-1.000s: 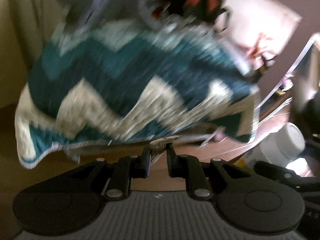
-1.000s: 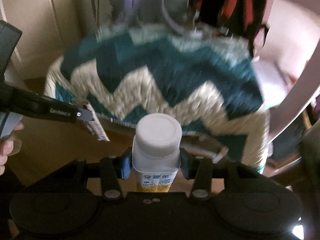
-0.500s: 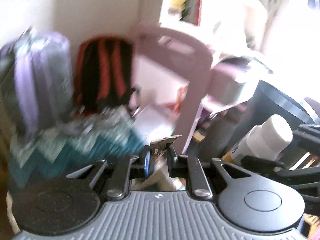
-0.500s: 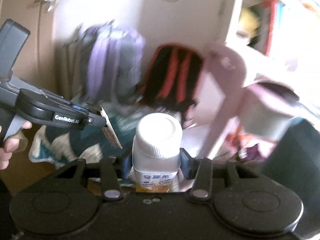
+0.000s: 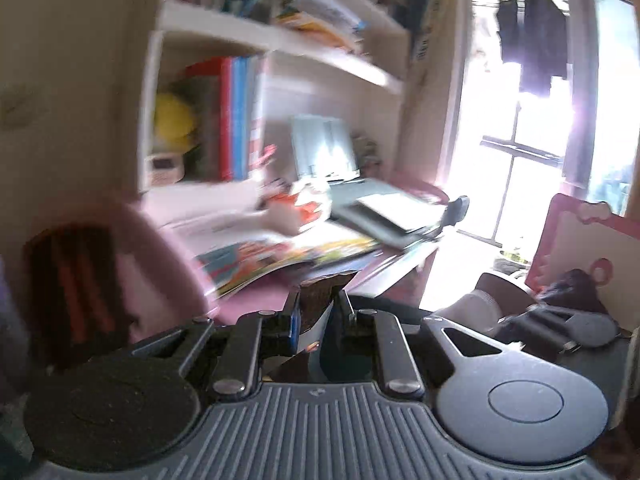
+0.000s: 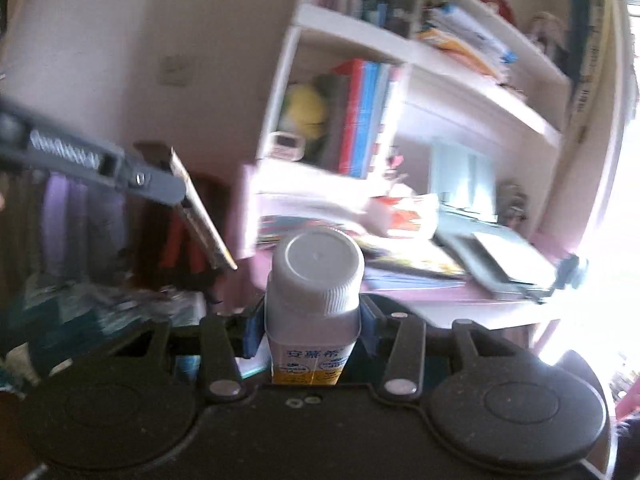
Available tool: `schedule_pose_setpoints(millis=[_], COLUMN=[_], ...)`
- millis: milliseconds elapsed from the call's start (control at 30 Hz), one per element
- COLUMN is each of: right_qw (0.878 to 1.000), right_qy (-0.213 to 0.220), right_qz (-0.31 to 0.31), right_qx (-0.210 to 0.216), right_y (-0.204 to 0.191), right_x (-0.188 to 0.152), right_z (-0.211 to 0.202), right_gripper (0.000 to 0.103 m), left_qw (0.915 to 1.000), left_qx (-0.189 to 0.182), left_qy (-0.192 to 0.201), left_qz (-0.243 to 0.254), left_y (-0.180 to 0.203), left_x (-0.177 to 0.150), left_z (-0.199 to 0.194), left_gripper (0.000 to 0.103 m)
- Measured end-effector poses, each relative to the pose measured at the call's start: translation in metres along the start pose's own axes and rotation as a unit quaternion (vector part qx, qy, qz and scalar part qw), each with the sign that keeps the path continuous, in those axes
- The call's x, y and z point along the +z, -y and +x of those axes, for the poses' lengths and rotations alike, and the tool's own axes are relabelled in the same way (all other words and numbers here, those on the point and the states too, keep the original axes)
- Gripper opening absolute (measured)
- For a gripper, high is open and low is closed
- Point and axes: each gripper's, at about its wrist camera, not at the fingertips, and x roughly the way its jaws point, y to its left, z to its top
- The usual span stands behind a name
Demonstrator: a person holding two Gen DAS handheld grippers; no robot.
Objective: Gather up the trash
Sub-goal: 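Lift the strip and yogurt bottle and carry them over the green bin, then open both tools to drop the strip and bottle into the bin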
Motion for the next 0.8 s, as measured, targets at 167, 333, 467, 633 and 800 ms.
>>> schedule_pose_setpoints(millis=[167,333,467,633,800], right_qw=[0.999,0.997,0.995,0.992,0.989], right_qy=[-0.021,-0.061,-0.095,-0.122,-0.144], right_qz=[0.017,0.021,0.02,0.02,0.019], right_qx=[-0.027,-0.031,-0.021,-0.006,-0.001], right_y=[0.031,0.043,0.044,0.041,0.04], right_x=[-0.012,-0.032,-0.047,-0.058,-0.067], right_z=[0.01,0.027,0.042,0.057,0.065], right_gripper=[0.046,0.046,0.046,0.046,0.047], left_qw=[0.999,0.9964,0.993,0.9862,0.9785], left_qx=[-0.033,-0.042,-0.028,-0.011,-0.013], left_qy=[-0.023,-0.07,-0.112,-0.164,-0.206], left_qz=[0.02,0.025,0.023,0.022,0.01], left_y=[0.044,0.062,0.064,0.056,0.051], left_x=[0.005,-0.016,-0.037,-0.057,-0.072], left_z=[0.043,0.088,0.12,0.151,0.172], left_gripper=[0.016,0.016,0.016,0.016,0.016])
